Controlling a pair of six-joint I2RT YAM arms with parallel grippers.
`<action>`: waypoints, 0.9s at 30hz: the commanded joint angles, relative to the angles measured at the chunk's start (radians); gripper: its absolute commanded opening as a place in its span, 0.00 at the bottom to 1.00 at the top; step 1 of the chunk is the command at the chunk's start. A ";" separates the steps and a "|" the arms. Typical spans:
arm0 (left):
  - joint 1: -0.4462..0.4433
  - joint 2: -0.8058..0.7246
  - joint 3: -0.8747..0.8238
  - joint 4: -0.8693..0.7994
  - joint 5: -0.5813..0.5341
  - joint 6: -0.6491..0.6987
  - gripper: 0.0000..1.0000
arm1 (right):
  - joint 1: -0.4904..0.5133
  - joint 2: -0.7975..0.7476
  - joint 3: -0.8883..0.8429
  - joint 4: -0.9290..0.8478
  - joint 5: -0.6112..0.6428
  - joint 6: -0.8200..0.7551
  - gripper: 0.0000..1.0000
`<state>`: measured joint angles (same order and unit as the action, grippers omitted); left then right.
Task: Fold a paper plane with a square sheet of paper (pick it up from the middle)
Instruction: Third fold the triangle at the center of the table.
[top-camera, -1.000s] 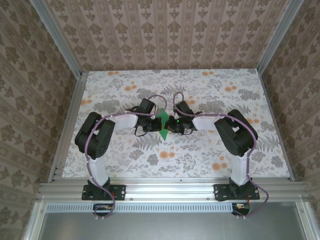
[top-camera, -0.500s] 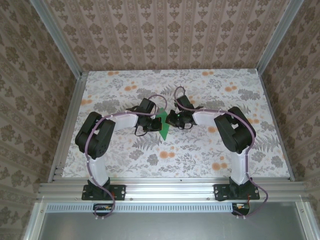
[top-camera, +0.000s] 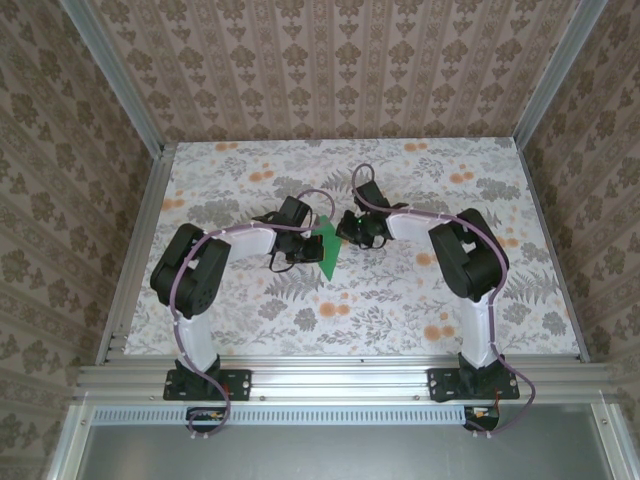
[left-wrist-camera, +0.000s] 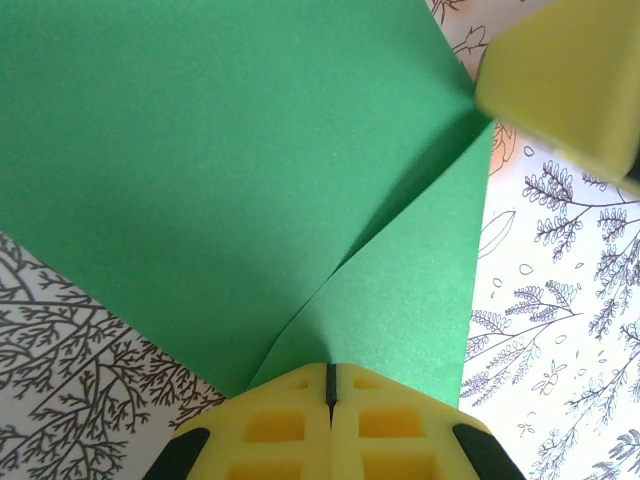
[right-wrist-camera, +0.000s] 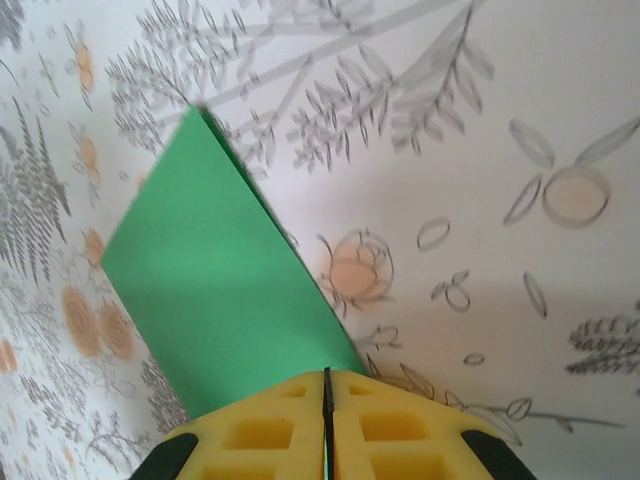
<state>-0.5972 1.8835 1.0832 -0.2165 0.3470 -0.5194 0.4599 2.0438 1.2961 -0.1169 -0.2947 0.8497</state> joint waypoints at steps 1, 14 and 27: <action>-0.004 0.046 -0.006 -0.099 -0.056 0.030 0.00 | -0.007 0.002 0.050 -0.045 0.026 -0.044 0.10; -0.007 0.049 -0.002 -0.099 -0.062 0.030 0.00 | 0.034 -0.074 -0.119 0.049 -0.132 0.002 0.10; -0.007 0.052 -0.009 -0.102 -0.064 0.038 0.00 | -0.020 0.030 -0.070 0.016 -0.027 0.032 0.10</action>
<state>-0.6018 1.8847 1.0882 -0.2237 0.3382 -0.5148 0.4686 2.0293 1.2060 -0.0830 -0.3855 0.8650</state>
